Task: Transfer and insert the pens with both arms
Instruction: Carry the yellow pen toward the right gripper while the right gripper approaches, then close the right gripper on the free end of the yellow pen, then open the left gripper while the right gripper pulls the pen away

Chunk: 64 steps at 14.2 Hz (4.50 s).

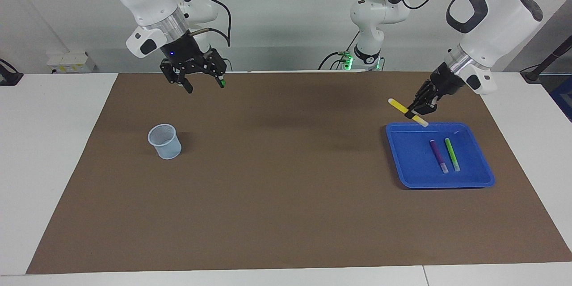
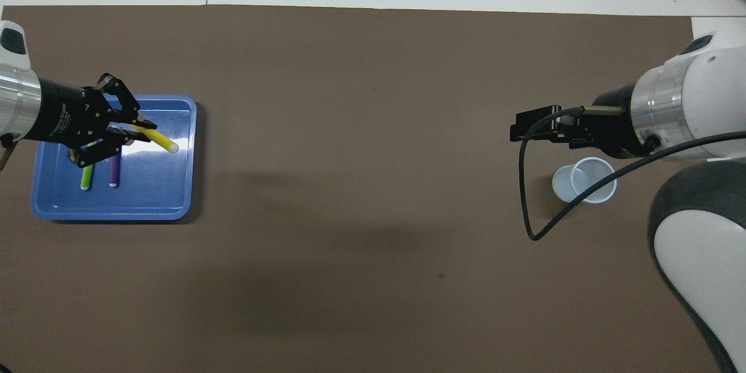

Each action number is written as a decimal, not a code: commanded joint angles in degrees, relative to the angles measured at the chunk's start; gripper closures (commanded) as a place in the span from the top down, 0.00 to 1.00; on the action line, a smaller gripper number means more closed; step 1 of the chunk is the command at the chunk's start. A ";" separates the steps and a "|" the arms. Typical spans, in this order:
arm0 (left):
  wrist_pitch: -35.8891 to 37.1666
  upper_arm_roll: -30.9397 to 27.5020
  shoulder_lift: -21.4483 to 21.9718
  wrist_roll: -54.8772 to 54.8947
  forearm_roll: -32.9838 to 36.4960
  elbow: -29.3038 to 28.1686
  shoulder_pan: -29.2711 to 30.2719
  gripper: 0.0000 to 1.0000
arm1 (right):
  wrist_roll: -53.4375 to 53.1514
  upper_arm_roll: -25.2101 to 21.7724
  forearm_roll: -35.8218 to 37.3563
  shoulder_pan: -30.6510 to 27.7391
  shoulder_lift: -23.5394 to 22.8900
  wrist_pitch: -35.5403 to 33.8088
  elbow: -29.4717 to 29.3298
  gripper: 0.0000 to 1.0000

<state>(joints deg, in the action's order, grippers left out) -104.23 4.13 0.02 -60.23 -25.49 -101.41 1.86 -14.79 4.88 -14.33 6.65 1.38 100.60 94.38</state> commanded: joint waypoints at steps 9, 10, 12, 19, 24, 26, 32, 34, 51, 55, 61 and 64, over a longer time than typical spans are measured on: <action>0.96 1.76 6.56 -16.94 -10.80 -5.36 -3.70 0.00 | -23.67 0.48 -12.38 10.90 1.08 14.24 2.91 1.00; 0.87 1.76 7.35 -17.12 -12.72 -6.07 -3.79 0.00 | -25.80 0.48 -12.47 12.32 1.00 16.18 3.17 1.00; 0.44 1.76 8.76 -17.82 -14.67 -7.74 -4.84 0.00 | -26.69 0.48 -13.96 14.96 0.99 17.69 3.35 1.00; -3.08 1.76 12.45 -23.35 -18.10 -12.84 -8.36 0.00 | -37.59 0.48 -15.72 25.51 -0.06 31.40 5.90 1.00; -3.79 1.76 14.48 -23.45 -19.69 -15.39 -9.77 0.00 | -38.56 0.48 -15.72 28.06 -2.43 35.97 5.99 1.00; -3.79 1.76 15.00 -23.62 -19.69 -16.00 -9.77 0.00 | -38.56 0.48 -15.64 28.24 -3.48 37.63 5.73 0.95; -3.78 1.85 15.71 -24.76 -19.77 -16.89 -9.86 0.00 | -38.56 0.57 -15.72 29.29 -5.51 40.81 5.20 0.85; -3.79 1.85 15.71 -24.94 -19.77 -16.89 -9.86 0.00 | -38.56 0.92 -15.72 29.64 -5.51 40.29 5.28 0.85; -3.08 1.85 16.06 -25.38 -19.69 -16.97 -9.86 0.00 | -38.12 1.18 -15.46 29.12 -4.89 34.57 5.29 0.33; -2.91 1.85 16.23 -25.38 -19.69 -16.97 -9.86 0.00 | -38.12 1.18 -15.46 29.12 -4.89 34.57 5.29 0.04; -3.34 1.85 16.59 -25.03 -19.60 -17.33 -9.86 0.00 | -38.12 1.18 -15.55 28.94 -4.89 34.57 5.29 0.00; -3.96 1.85 16.68 -25.03 -19.60 -17.85 -9.86 0.54 | -38.12 1.18 -15.46 28.86 -4.98 34.66 5.20 0.00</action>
<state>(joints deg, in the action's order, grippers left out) -106.62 6.60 14.38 -85.11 -44.41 -116.64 -7.19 -52.79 5.79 -28.72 36.36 -4.05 136.09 99.43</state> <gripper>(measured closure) 0.802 0.824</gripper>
